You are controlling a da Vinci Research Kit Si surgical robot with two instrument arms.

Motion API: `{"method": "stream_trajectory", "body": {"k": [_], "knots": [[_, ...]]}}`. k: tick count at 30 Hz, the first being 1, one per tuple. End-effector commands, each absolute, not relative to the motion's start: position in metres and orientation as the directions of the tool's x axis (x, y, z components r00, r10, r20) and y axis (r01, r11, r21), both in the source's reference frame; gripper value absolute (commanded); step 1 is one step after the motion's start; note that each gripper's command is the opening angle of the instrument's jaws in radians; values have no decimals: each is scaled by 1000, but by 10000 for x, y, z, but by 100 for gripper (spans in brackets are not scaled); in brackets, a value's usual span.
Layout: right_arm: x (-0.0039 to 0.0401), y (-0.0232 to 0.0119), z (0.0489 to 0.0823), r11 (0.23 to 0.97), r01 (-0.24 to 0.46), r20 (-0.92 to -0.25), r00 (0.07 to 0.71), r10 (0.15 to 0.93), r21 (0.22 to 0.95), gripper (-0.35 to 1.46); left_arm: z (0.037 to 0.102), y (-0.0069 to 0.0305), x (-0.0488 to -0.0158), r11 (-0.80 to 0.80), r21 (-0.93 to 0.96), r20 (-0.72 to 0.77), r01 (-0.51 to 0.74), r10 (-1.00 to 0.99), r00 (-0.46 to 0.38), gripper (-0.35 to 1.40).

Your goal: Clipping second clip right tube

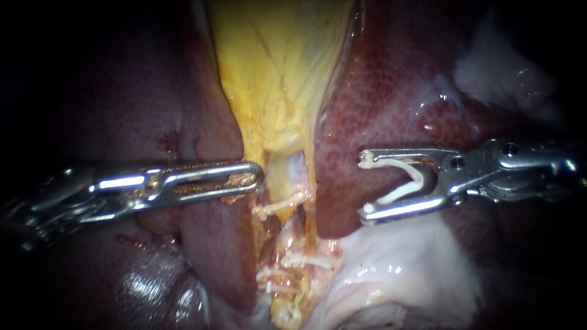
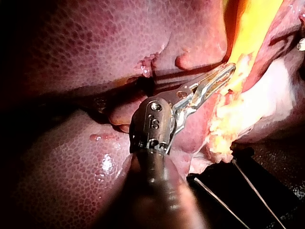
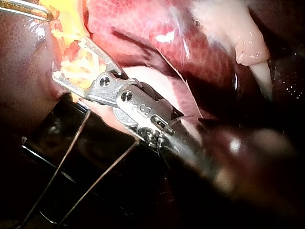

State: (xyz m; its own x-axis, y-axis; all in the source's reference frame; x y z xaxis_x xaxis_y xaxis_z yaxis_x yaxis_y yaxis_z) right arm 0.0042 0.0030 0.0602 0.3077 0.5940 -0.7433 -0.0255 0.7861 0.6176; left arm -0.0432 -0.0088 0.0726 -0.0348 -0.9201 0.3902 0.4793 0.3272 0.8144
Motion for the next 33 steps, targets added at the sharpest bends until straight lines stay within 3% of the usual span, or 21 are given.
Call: {"method": "stream_trajectory", "body": {"k": [1, 9, 15, 25, 33], "knots": [[42, 30, 602, 786, -26, -743, 308, 594, 618, 60, 725, -88, -431, 328, 814, 391, 479, -920, -35, -35], [50, 20, 615, 790, -14, -748, 309, 587, 613, 60, 677, -71, -388, 308, 824, 378, 477, -924, -56, -35], [69, -7, 661, 784, 0, -738, 336, 585, 621, 60, 653, -62, -356, 293, 825, 379, 482, -921, -89, -35], [108, -40, 765, 750, -45, -674, 405, 618, 660, 60, 648, -66, -357, 292, 825, 381, 484, -920, -93, -35], [133, -45, 788, 736, -70, -654, 409, 637, 673, 60, 646, -67, -358, 292, 824, 381, 485, -920, -94, -35]]}}
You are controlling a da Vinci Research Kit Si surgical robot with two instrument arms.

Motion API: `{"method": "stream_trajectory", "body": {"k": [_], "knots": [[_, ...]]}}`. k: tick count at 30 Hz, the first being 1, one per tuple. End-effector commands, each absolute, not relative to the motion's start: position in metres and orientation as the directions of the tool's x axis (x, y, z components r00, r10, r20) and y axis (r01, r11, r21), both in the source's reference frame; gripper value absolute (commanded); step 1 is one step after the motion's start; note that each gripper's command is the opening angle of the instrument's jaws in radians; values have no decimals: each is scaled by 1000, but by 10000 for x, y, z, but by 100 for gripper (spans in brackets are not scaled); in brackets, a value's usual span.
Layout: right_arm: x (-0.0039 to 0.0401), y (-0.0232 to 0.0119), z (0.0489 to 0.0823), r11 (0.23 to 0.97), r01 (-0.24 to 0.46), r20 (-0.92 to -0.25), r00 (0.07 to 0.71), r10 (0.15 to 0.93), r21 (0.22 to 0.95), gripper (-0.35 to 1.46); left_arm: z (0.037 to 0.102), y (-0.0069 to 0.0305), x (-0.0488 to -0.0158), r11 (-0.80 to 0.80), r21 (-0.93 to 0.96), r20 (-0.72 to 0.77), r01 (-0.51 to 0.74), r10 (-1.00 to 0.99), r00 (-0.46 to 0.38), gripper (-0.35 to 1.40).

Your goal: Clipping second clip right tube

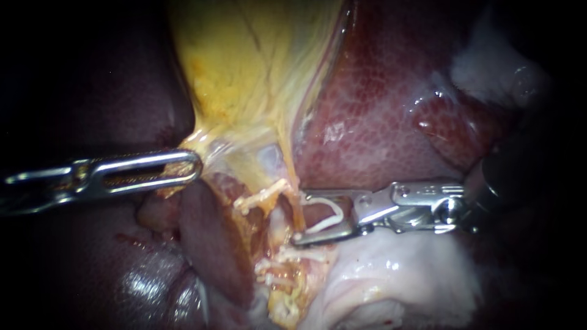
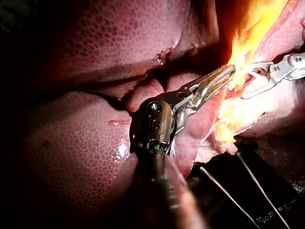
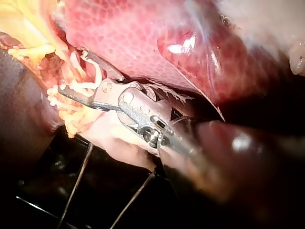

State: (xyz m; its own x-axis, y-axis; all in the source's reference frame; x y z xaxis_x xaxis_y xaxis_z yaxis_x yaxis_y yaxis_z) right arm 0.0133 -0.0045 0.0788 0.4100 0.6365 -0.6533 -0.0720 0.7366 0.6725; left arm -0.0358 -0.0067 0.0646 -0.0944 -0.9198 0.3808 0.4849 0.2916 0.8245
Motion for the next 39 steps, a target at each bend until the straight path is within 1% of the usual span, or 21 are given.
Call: {"method": "stream_trajectory", "body": {"k": [1, 3, 4, 5, 10, 15, 17, 18, 19, 20, 21, 22, 28, 35, 37, 38, 39], "knots": [[135, -48, 786, 733, -57, -655, 407, 637, 678, 60, 646, -67, -358, 292, 824, 381, 485, -920, -94, -35], [140, -54, 782, 721, -23, -654, 403, 641, 693, 59, 647, -67, -358, 292, 824, 381, 485, -920, -94, -35], [142, -59, 780, 714, 9, -655, 408, 636, 700, 59, 646, -67, -358, 292, 824, 381, 485, -920, -94, -35], [145, -63, 778, 708, 26, -652, 414, 635, 706, 58, 646, -67, -358, 292, 824, 381, 485, -920, -94, -35], [152, -80, 780, 689, 79, -648, 431, 628, 721, 53, 647, -67, -359, 292, 824, 381, 486, -920, -95, -35], [152, -85, 791, 679, 82, -638, 441, 631, 729, 51, 647, -68, -359, 292, 824, 381, 486, -920, -95, -35], [151, -83, 792, 675, 77, -632, 442, 637, 734, 47, 647, -68, -359, 292, 824, 381, 486, -920, -95, -35], [150, -83, 791, 667, 72, -623, 443, 645, 742, 39, 647, -68, -359, 292, 824, 381, 486, -920, -95, -35], [148, -83, 790, 647, 60, -600, 446, 664, 760, 22, 647, -68, -359, 292, 824, 382, 486, -919, -95, -35], [143, -83, 789, 617, 60, -571, 460, 680, 785, -7, 647, -68, -359, 292, 824, 382, 486, -919, -95, -35], [142, -84, 789, 606, 74, -562, 474, 678, 792, -28, 647, -68, -359, 292, 824, 382, 486, -919, -95, -35], [141, -84, 789, 606, 76, -562, 477, 675, 792, -35, 647, -68, -359, 292, 824, 382, 486, -919, -95, -35], [141, -85, 795, 608, 69, -559, 488, 671, 791, -35, 647, -68, -359, 292, 824, 382, 486, -919, -95, -35], [140, -85, 795, 608, 72, -559, 488, 670, 791, -35, 647, -68, -359, 292, 823, 382, 486, -919, -95, -35], [140, -84, 795, 612, 62, -560, 484, 672, 788, -35, 647, -69, -360, 292, 823, 382, 486, -919, -95, -35], [139, -83, 794, 620, 45, -562, 478, 675, 783, -15, 647, -68, -360, 292, 823, 382, 486, -919, -95, -35], [137, -82, 793, 623, 36, -562, 474, 678, 781, 13, 648, -68, -360, 292, 823, 382, 486, -919, -95, -35]]}}
